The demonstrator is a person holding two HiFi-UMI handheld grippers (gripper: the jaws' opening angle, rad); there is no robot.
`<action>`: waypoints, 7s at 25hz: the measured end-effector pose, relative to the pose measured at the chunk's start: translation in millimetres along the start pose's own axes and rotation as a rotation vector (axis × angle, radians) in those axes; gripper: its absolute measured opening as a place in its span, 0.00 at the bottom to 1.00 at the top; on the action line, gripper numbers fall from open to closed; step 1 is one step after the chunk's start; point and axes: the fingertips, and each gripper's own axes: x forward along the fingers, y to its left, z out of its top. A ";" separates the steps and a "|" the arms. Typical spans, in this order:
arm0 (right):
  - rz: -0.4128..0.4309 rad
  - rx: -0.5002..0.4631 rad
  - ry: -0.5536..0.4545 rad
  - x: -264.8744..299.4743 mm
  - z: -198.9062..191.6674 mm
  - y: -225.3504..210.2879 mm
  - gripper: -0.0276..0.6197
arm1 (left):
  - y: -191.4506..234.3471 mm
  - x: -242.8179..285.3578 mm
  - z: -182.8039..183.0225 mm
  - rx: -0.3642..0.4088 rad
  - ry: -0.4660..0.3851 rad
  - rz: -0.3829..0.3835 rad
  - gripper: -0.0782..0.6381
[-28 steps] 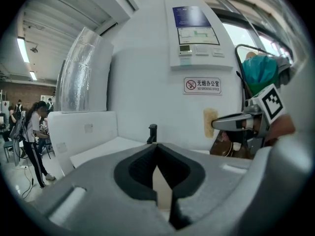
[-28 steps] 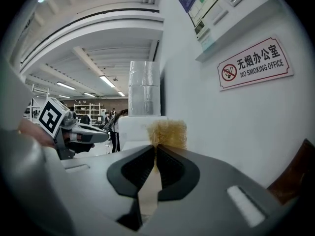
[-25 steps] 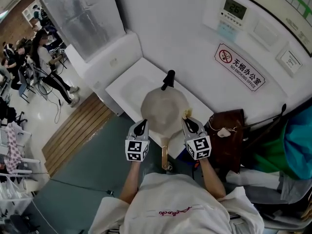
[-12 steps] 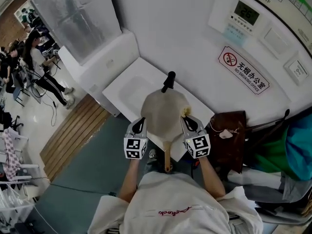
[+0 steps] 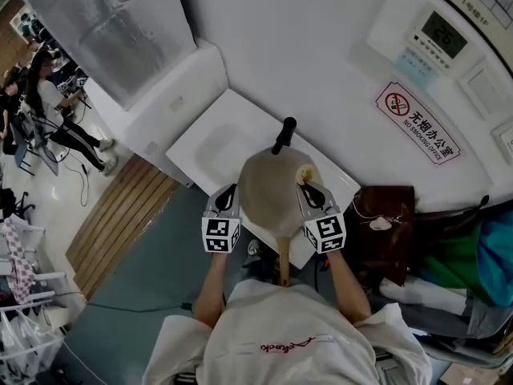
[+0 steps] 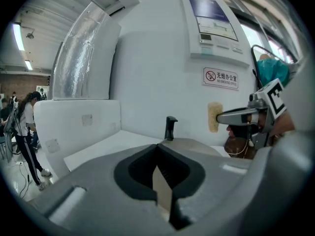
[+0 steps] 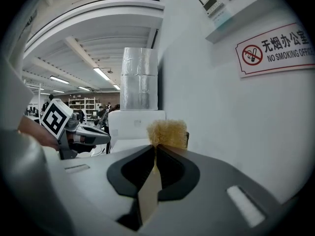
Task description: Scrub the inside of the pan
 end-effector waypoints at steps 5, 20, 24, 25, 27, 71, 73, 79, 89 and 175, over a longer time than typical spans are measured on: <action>0.007 0.008 0.030 26.5 -7.6 2.2 0.08 | 16.5 15.1 -9.4 -0.008 0.029 -0.008 0.11; 0.017 0.025 0.160 77.5 -54.2 -2.4 0.08 | 38.0 59.1 -56.0 -0.037 0.129 -0.052 0.11; 0.036 0.016 0.199 87.3 -68.8 -0.2 0.08 | 40.1 66.4 -68.5 -0.053 0.150 -0.058 0.11; 0.041 0.013 0.208 89.6 -71.6 0.5 0.08 | 40.5 67.6 -71.1 -0.056 0.156 -0.057 0.11; 0.052 0.008 0.223 94.7 -75.5 1.4 0.08 | 41.5 69.9 -74.4 -0.059 0.164 -0.057 0.11; 0.422 -1.186 0.783 169.4 -190.9 55.1 0.08 | 30.2 94.4 -96.9 -0.105 0.236 -0.101 0.14; 0.424 -1.190 0.785 170.3 -191.7 54.5 0.08 | 30.0 94.4 -96.8 -0.104 0.238 -0.102 0.14; 0.408 -1.171 0.797 172.7 -191.7 45.9 0.08 | 30.6 94.1 -97.2 -0.105 0.240 -0.105 0.14; 0.350 -1.129 0.861 164.0 -193.0 6.5 0.08 | 30.3 94.1 -97.3 -0.102 0.241 -0.110 0.14; 0.489 -0.993 0.987 129.8 -220.4 98.5 0.08 | 31.0 95.4 -99.8 -0.103 0.237 -0.096 0.14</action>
